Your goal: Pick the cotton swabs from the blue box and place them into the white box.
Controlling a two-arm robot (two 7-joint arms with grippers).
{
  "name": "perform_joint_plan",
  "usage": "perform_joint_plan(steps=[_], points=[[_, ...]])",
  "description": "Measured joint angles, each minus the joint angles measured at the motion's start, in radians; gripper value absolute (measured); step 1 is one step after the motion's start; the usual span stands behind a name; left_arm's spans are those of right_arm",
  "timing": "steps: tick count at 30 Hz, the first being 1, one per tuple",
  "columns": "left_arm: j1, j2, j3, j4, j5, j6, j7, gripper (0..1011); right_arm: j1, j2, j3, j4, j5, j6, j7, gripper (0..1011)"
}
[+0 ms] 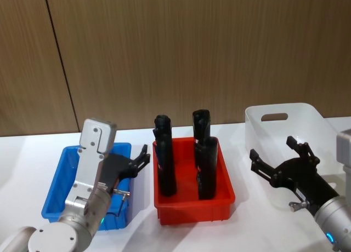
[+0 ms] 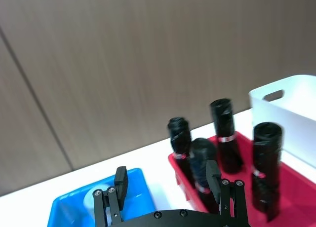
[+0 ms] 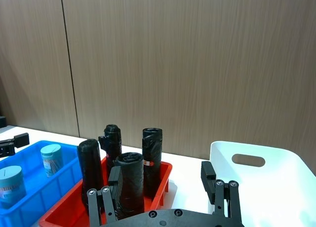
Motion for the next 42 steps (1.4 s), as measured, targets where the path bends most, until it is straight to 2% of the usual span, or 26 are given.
perform_joint_plan(steps=[6,12,16,18,25,33,42], points=[[0.0,-0.01,-0.016,0.012,-0.037,0.05,0.083,1004,0.0,0.0,0.0,0.0,0.0,0.0,0.0,1002],[0.006,-0.012,-0.028,0.018,-0.067,0.074,0.137,1004,0.0,0.0,0.0,0.0,0.0,0.0,0.0,1001],[0.019,-0.011,-0.043,0.021,-0.109,0.096,0.185,1004,0.0,0.0,0.0,0.0,0.0,0.0,0.0,1001],[0.02,-0.01,-0.044,0.021,-0.115,0.098,0.19,1004,0.0,0.0,0.0,0.0,0.0,0.0,0.0,1001],[0.038,-0.004,-0.065,0.03,-0.18,0.11,0.227,1004,0.0,0.0,0.0,0.0,0.0,0.0,0.0,1001],[0.051,0.005,-0.084,0.051,-0.226,0.11,0.214,1004,0.0,0.0,0.0,0.0,0.0,0.0,0.0,1001],[0.047,0.021,-0.104,0.09,-0.238,0.106,0.125,1004,0.0,0.0,0.0,0.0,0.0,0.0,0.0,1002]])
